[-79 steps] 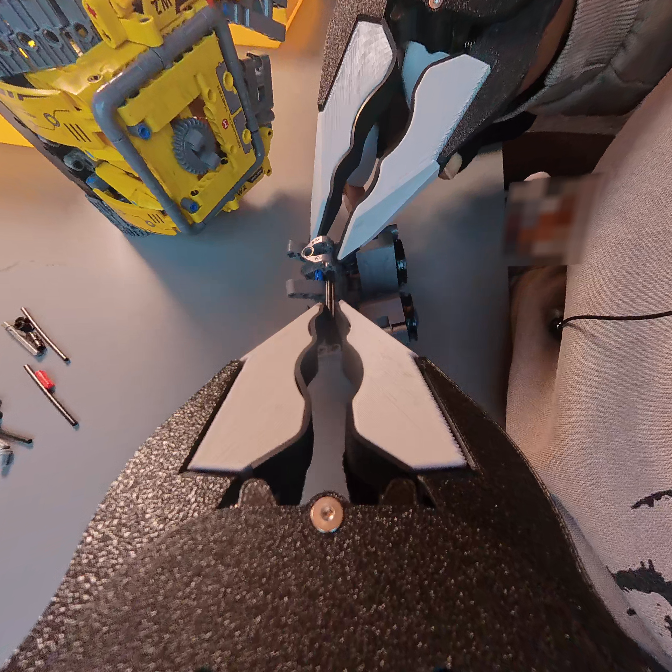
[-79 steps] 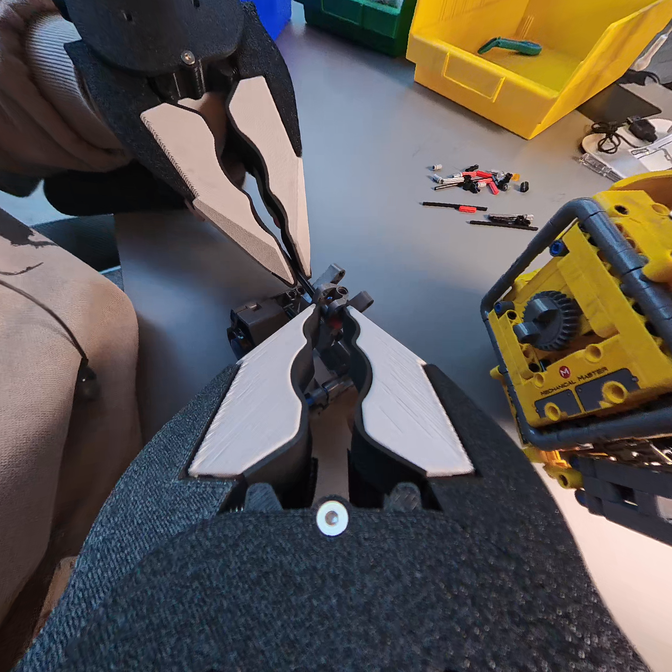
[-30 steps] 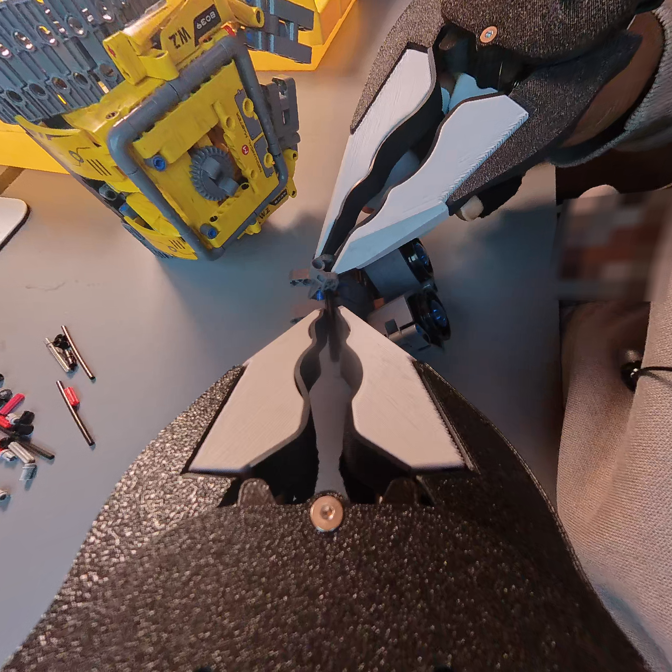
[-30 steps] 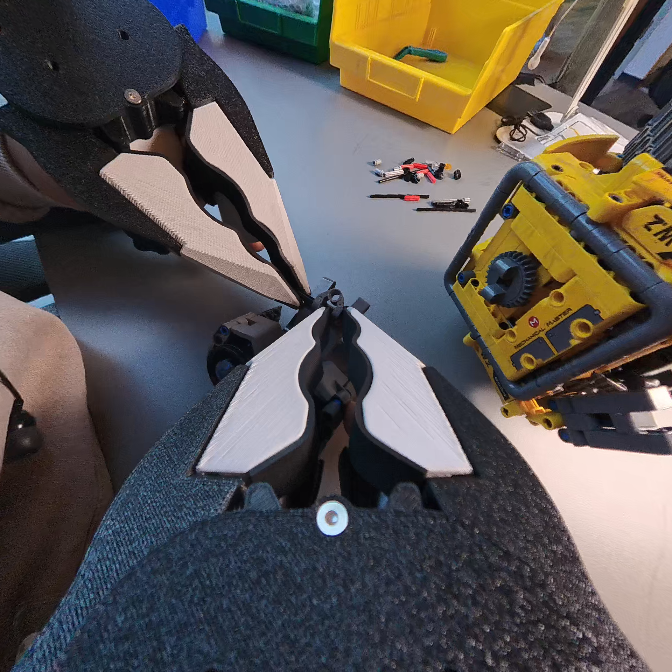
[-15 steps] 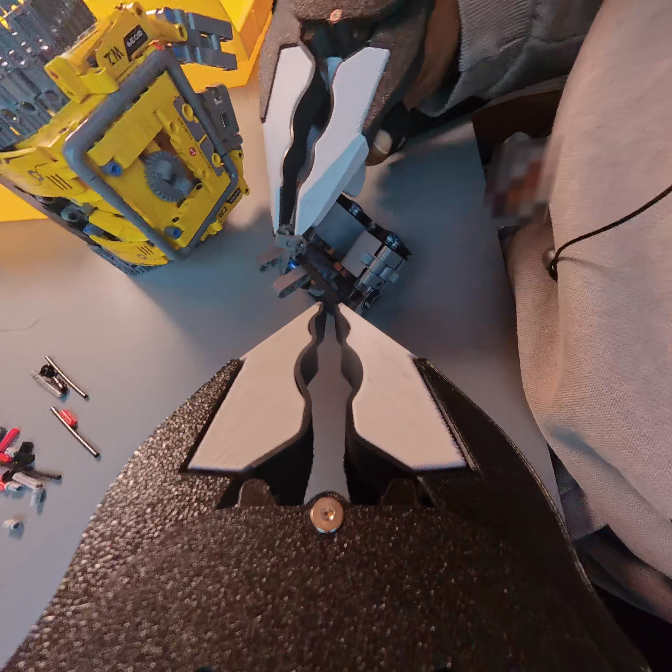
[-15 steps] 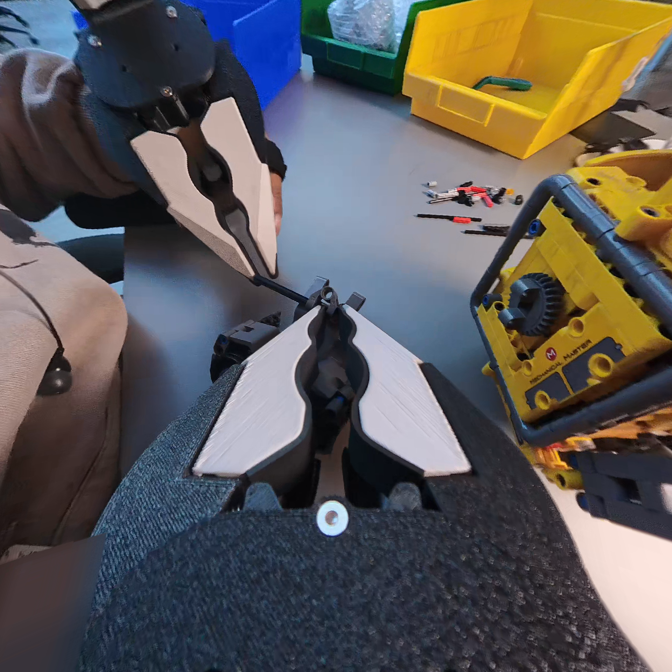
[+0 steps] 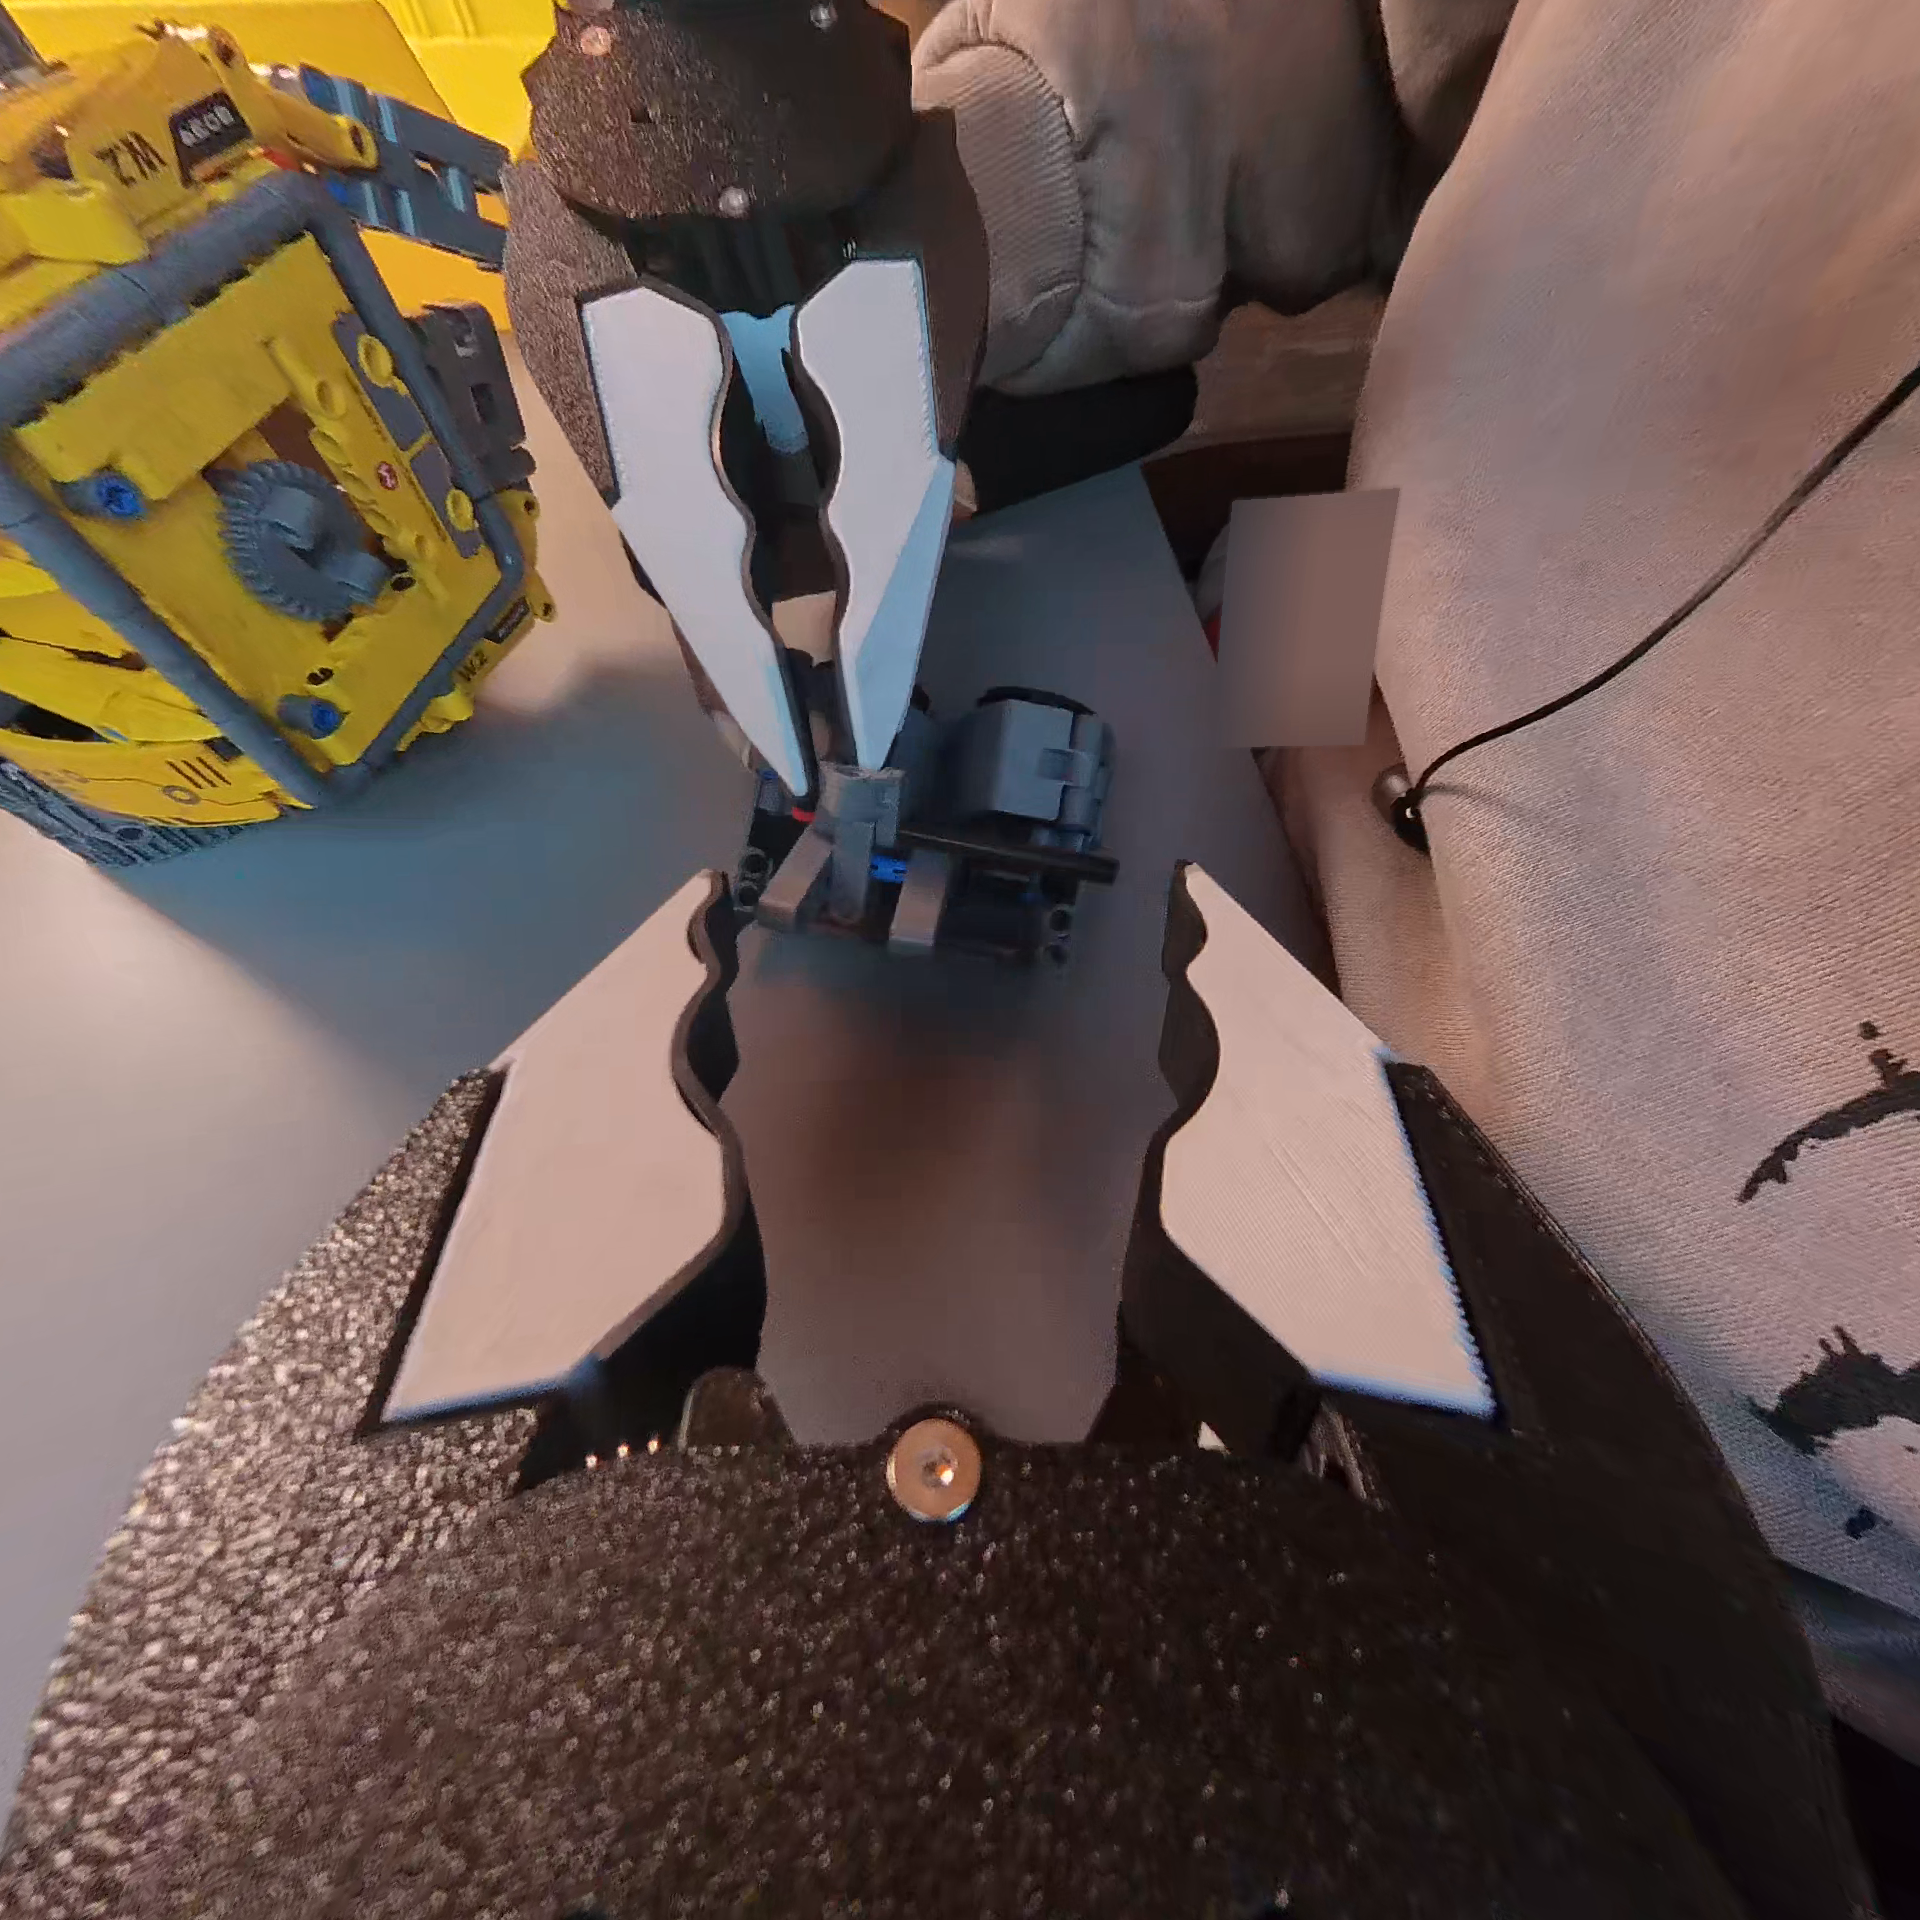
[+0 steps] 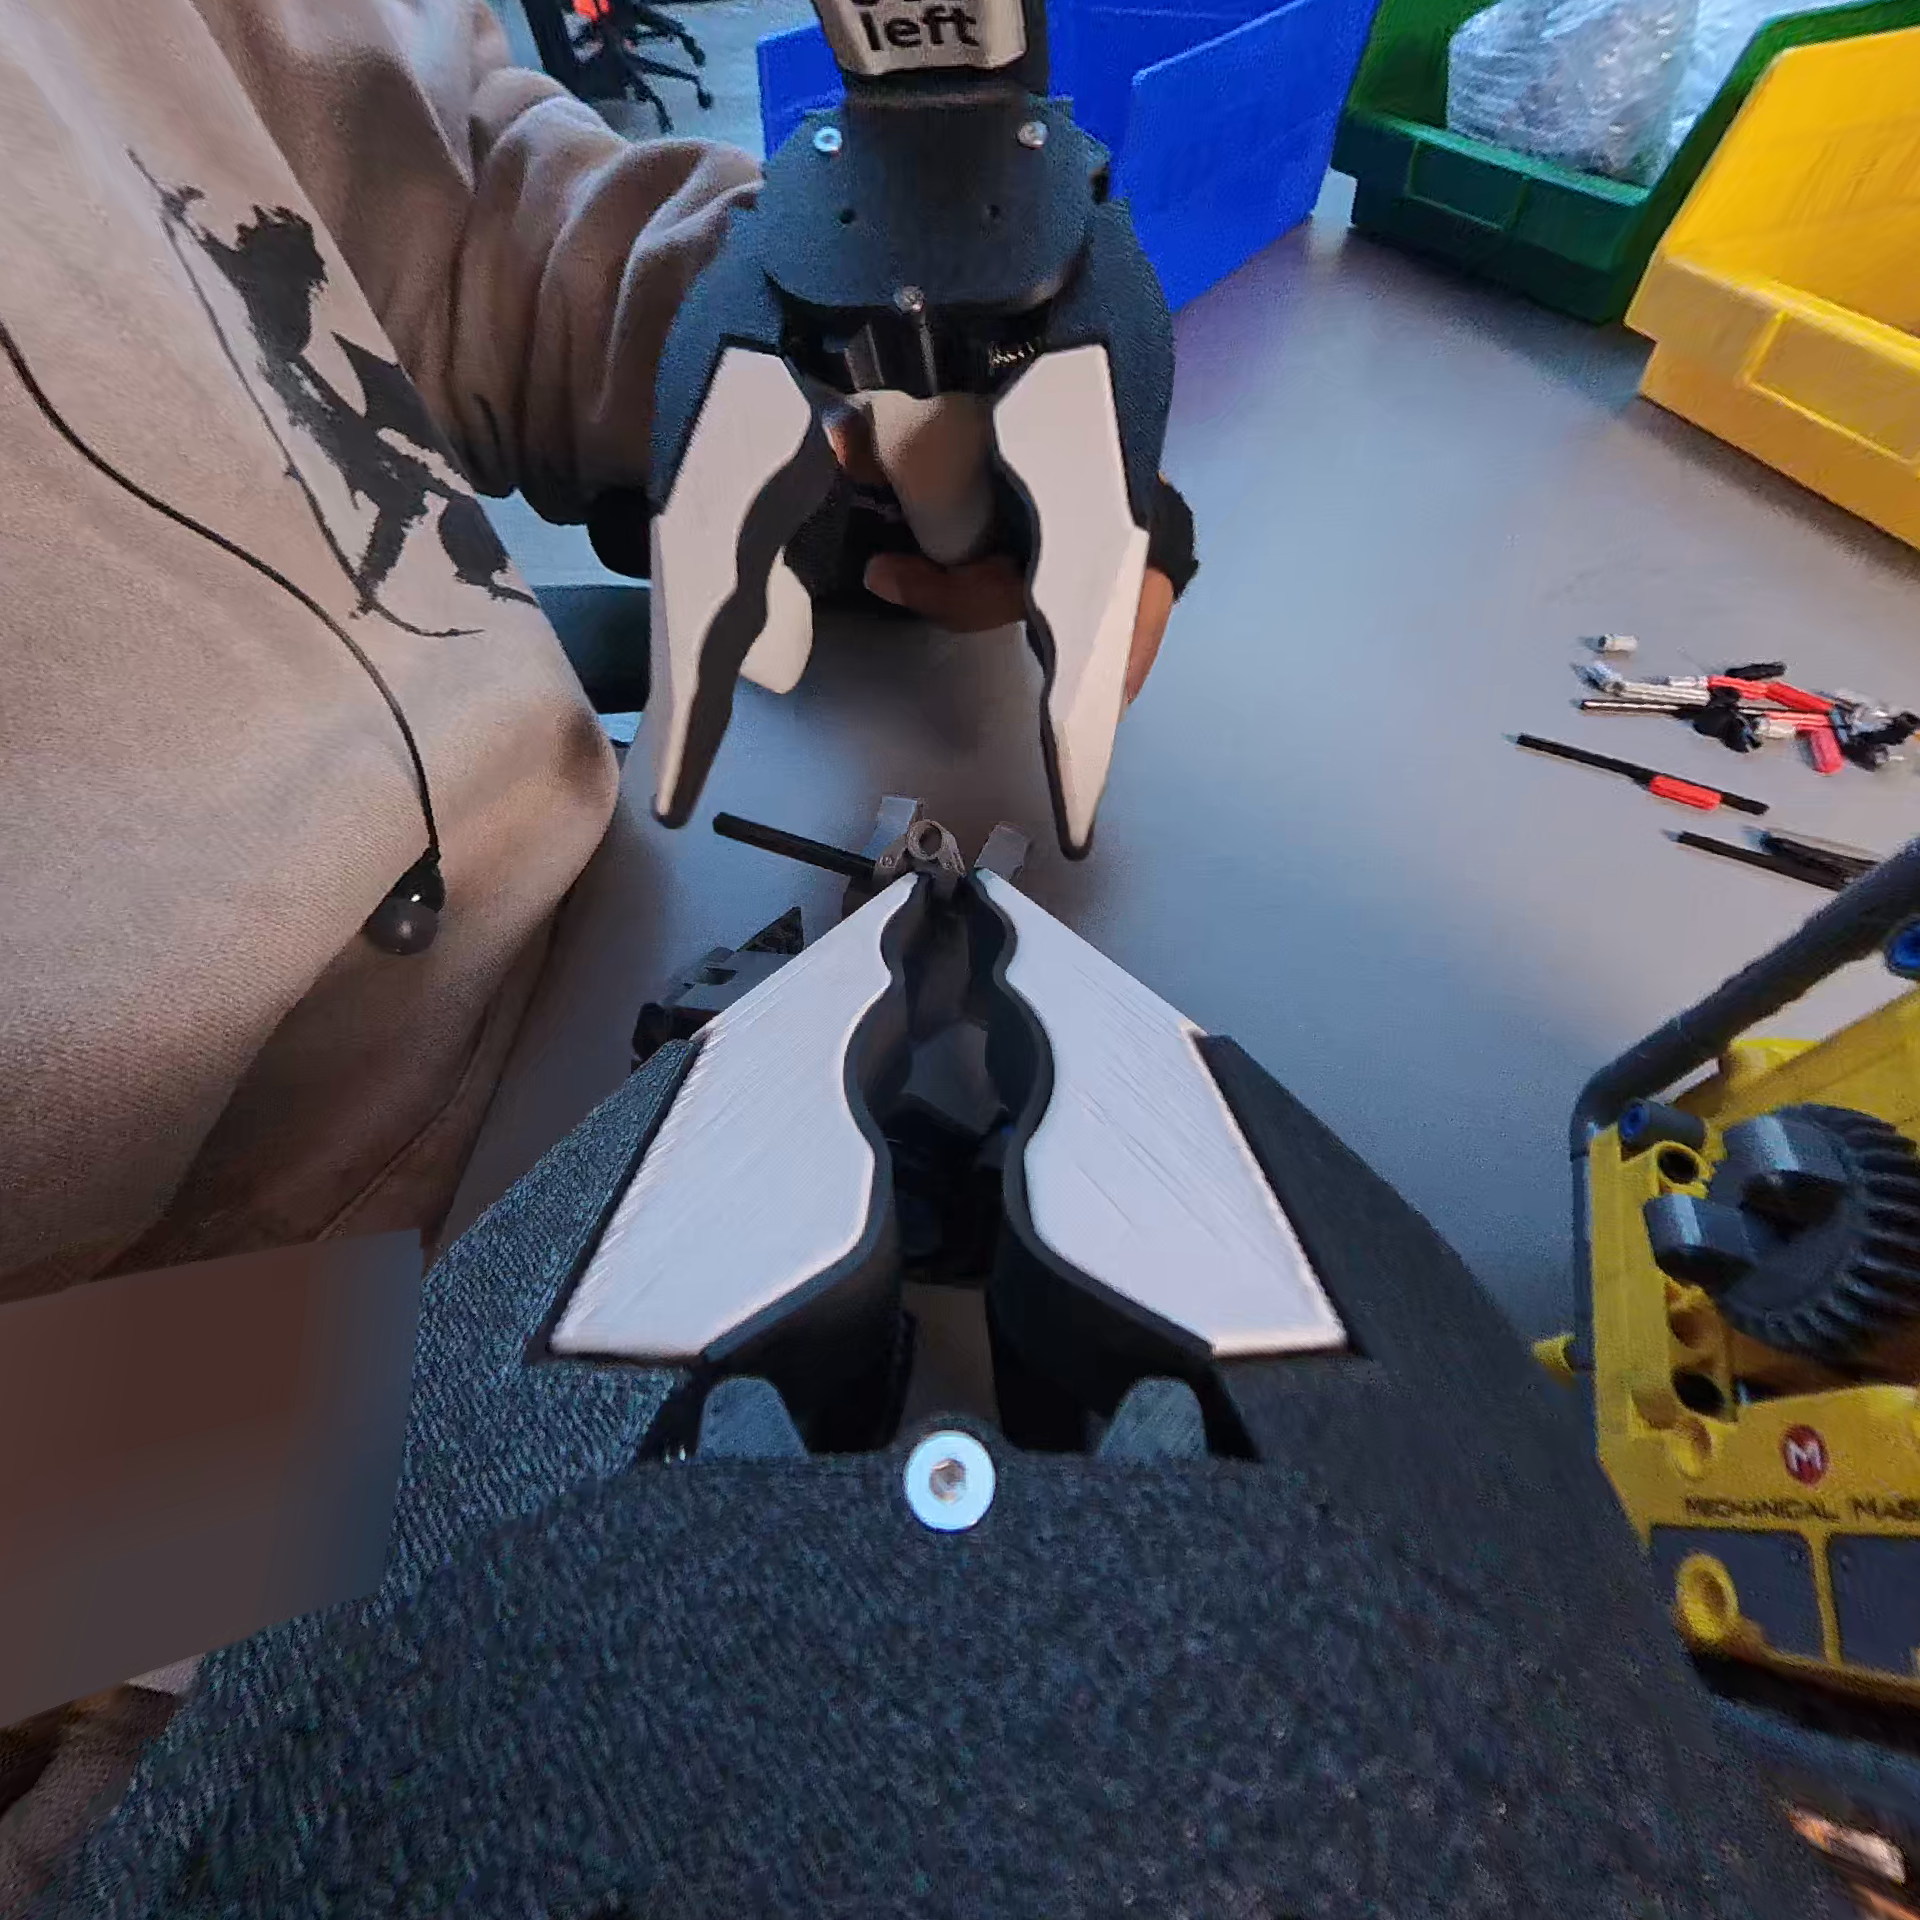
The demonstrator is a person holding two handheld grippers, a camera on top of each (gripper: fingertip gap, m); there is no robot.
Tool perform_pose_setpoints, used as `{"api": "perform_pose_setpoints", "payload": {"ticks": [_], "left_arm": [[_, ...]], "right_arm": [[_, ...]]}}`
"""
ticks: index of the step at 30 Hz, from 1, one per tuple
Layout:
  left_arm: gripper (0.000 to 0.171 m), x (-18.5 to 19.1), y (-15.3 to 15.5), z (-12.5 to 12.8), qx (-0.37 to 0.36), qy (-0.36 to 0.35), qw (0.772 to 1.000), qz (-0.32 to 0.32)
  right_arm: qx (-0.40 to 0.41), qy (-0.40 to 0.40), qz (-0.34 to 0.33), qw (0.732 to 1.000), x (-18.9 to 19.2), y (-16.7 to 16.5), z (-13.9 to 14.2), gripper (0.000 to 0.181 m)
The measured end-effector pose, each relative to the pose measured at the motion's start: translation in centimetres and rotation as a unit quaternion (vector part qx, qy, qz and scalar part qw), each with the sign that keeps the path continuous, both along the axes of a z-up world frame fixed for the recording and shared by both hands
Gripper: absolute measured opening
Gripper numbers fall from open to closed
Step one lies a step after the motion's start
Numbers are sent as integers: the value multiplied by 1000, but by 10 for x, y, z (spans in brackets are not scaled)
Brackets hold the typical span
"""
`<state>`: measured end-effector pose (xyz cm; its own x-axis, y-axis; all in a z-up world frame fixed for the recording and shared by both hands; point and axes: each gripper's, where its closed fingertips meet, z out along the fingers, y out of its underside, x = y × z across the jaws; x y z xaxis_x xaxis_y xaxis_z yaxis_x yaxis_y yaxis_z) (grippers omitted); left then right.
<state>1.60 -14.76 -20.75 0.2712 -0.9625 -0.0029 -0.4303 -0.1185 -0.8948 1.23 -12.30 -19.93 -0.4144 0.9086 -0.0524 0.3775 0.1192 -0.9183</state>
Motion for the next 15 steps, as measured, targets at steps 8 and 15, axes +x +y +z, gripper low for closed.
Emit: {"api": "perform_pose_setpoints", "payload": {"ticks": [8,15], "left_arm": [[65,4,-3,-7,-13,19,1000,-15],[73,11,-5,-9,-35,20,999,-11]], "right_arm": [[-8,14,28,999,0,-8,0,6],[-7,13,29,999,-1,-8,-1,6]]}}
